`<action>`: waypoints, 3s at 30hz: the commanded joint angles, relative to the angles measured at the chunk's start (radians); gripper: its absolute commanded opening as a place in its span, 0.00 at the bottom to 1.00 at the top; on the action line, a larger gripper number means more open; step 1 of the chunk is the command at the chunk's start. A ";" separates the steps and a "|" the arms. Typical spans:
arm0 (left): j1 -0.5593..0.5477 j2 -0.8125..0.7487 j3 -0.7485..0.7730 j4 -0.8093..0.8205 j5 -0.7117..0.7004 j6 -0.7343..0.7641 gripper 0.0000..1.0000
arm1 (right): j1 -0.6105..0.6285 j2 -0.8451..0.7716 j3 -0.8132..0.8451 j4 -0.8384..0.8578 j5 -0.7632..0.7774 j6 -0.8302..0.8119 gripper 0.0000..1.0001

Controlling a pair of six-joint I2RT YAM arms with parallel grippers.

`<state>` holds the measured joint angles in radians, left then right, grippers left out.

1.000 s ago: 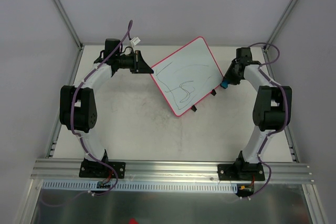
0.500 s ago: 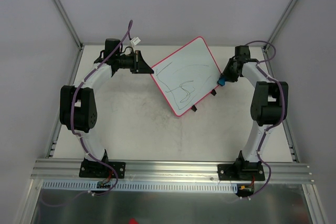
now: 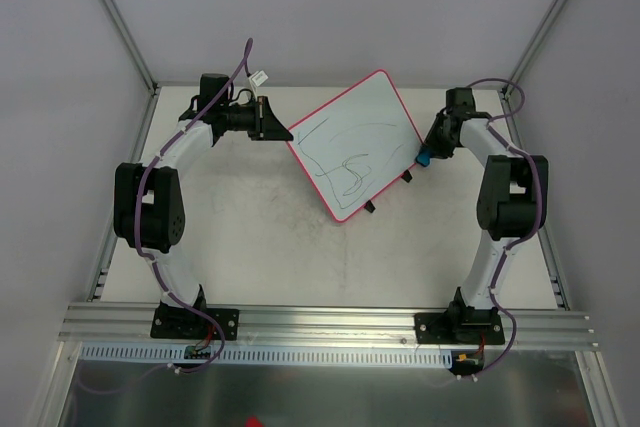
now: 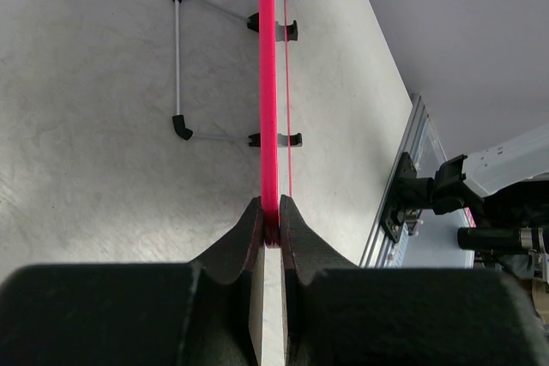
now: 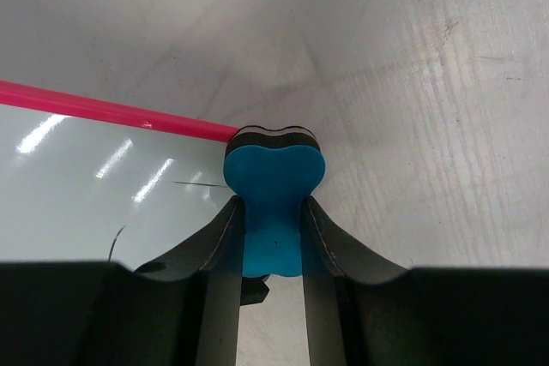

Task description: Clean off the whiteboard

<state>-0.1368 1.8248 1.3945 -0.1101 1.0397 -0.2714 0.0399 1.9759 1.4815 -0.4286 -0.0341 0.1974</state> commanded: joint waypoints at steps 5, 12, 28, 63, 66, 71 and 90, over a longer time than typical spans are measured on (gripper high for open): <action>-0.021 -0.015 0.038 -0.008 0.071 0.067 0.00 | 0.049 0.001 0.056 -0.012 -0.070 -0.009 0.00; -0.021 -0.009 0.060 -0.013 0.071 0.070 0.00 | 0.094 0.011 0.097 0.008 -0.122 0.002 0.00; -0.021 -0.013 0.067 -0.023 0.063 0.074 0.00 | 0.084 -0.014 0.021 0.059 -0.138 0.072 0.00; -0.020 0.001 0.097 -0.039 0.063 0.067 0.00 | -0.035 -0.140 -0.040 0.105 -0.107 -0.038 0.00; -0.018 0.004 0.097 -0.039 0.065 0.066 0.00 | -0.034 -0.134 -0.015 0.120 -0.136 -0.065 0.00; -0.020 0.014 0.103 -0.040 0.062 0.063 0.00 | -0.022 -0.112 -0.010 0.155 -0.162 -0.099 0.00; -0.021 0.008 0.097 -0.043 0.036 0.049 0.00 | 0.089 0.003 0.101 0.197 -0.136 -0.148 0.00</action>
<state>-0.1448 1.8473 1.4620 -0.1749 1.0386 -0.2474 0.1055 1.9419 1.5234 -0.2169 -0.2012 0.0731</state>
